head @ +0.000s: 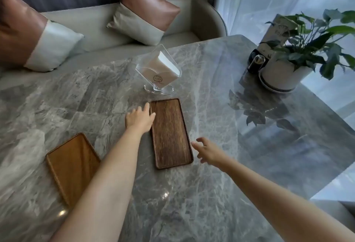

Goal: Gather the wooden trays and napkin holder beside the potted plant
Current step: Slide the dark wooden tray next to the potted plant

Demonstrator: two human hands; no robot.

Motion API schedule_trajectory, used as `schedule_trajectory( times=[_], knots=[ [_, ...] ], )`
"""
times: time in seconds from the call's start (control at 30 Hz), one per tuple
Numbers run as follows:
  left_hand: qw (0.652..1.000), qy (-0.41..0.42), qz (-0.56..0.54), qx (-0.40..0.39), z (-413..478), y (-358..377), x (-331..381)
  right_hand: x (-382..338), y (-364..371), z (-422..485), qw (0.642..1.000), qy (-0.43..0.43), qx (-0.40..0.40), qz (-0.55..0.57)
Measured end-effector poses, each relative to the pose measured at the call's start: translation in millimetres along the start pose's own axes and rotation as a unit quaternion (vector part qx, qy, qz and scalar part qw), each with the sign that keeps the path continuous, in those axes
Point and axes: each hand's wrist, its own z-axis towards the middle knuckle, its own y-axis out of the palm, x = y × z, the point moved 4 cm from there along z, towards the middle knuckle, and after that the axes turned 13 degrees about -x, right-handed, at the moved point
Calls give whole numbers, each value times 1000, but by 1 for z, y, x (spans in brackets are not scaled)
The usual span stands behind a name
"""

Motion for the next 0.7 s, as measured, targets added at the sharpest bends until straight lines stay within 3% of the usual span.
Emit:
schedule_trajectory(
  times=[0.27,0.5,0.7],
  knots=[
    [999,-12,-2,-47,43,-6,9,20,20,18,987,92,-21,132],
    [999,2,16,-47,67,-6,14,29,31,30,962,83,41,257],
    [998,31,33,-49,70,-4,16,35,36,36,953,93,78,277]
  ],
)
